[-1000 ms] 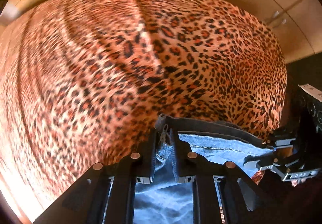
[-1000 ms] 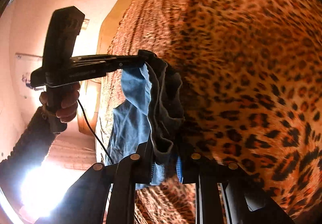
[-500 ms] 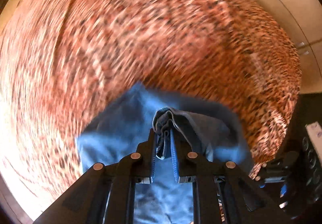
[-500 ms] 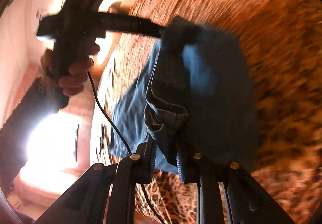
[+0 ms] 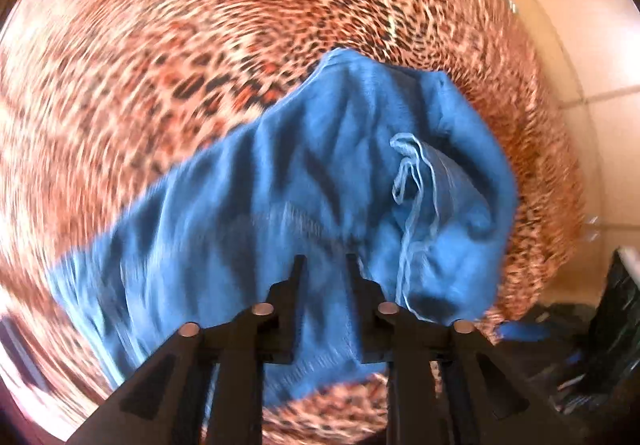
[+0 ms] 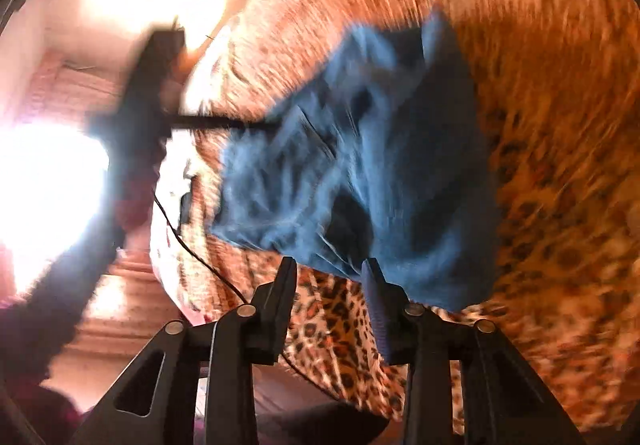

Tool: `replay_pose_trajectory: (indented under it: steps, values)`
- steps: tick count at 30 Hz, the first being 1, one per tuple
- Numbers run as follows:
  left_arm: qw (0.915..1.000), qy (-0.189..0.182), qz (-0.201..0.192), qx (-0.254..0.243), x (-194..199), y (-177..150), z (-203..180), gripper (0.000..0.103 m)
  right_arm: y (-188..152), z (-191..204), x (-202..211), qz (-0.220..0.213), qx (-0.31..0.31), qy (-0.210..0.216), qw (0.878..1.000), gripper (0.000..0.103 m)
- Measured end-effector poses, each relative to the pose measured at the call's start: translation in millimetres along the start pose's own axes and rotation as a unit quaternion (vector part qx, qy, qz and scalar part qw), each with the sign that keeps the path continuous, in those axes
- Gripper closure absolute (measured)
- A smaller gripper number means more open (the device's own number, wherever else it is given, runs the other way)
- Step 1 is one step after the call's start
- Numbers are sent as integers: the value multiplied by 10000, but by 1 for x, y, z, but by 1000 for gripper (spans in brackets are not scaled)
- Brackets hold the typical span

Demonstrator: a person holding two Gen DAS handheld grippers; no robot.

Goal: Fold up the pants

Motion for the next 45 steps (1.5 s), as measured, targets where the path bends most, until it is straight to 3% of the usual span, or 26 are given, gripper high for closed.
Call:
replay_pose_trajectory:
  steps: [1,2,3,6,9,13,16,17,18,19,21,23,24,26,28,29,31,32,33,34,35,36,39,43,44,45]
  values:
    - [9998,-61,-88,141,6,-8,2,64,8,2,15,-129,89,31,9999,53]
    - [9991,-142,-215,335,13,-20,3,48,27,2,30,-312,246,14,9992,39]
    - [9975,-204,-335,580,16,-34,3,38,40,6,34,-376,351,-14,9987,34]
    - [9910,-330,-417,1230,13,-70,-8,35,98,6,23,-320,788,75,9963,33]
    - [9806,-258,-501,1876,-1,-94,-15,35,138,-3,-32,380,1140,314,9923,33]
    - [9592,224,-526,2770,-26,-109,-18,35,152,-23,-105,1292,1558,-165,9792,33]
    - [9430,400,-534,3261,-36,-114,-20,34,136,-28,-134,1609,1738,-205,9713,34]
    - [9383,538,-571,3367,-41,-113,-21,34,132,-28,-142,1700,1813,-217,9684,40]
    - [9347,659,-625,3435,-42,-113,-23,35,126,-24,-147,1797,2027,-233,9623,53]
    - [9306,805,-663,3508,-45,-111,-24,38,119,-21,-153,1884,2333,-249,9537,89]
    - [9164,992,-727,3809,-44,-113,-25,65,111,-2,-150,1893,2947,-302,9362,89]
    - [8982,748,-1029,4208,-29,-120,-27,78,119,42,-123,1416,3489,77,9264,89]
    - [8894,600,-1284,4345,-19,-124,-28,91,122,63,-117,1153,3897,177,9135,89]
    - [8738,813,-1481,4560,-8,-131,-26,92,120,82,-126,1130,4229,268,8987,75]
    - [8638,1166,-1385,4702,-15,-133,-18,92,111,73,-168,1798,4207,-38,8892,54]
    - [8612,1290,-1190,4771,-25,-136,-12,92,105,56,-194,2303,4090,-473,8817,57]
    - [8496,1088,-1131,5036,-27,-145,-4,93,116,43,-204,2465,3703,-502,8942,61]
    - [8437,941,-1259,5133,-21,-150,-4,93,129,40,-192,2322,3369,-206,9122,60]
    - [8437,845,-1389,5116,-13,-154,-6,92,146,35,-172,2115,2993,162,9303,59]
    - [8451,827,-1433,5084,-8,-158,-9,92,156,29,-158,1978,2791,319,9391,50]
    - [8475,764,-1458,5046,-3,-161,-15,90,169,20,-143,1805,2668,317,9462,37]
    - [8495,666,-1462,5025,-2,-162,-19,86,177,8,-130,1604,2669,91,9502,34]
    - [8522,225,-1457,5021,-9,-155,-41,72,188,-35,-120,1508,2620,-697,9507,33]
    - [8685,3,-1398,4755,-28,-130,-57,71,181,-70,-142,1540,2305,-1085,9547,33]
    - [8739,78,-1361,4666,-34,-121,-60,71,176,-72,-153,1518,2452,-1251,9493,36]
    - [8788,206,-1298,4588,-41,-113,-58,71,173,-72,-157,1557,2553,-1251,9460,48]
Point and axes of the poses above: each gripper's, at about its wrist camera, not at the fingertips, and x roughly against the way its jaws point, z to its left, y to its top, the point moved 2 cm from there along -x, roughly the way its jaws point, and after that the axes turned 9 degrees about -z, right-handed, at the moved point
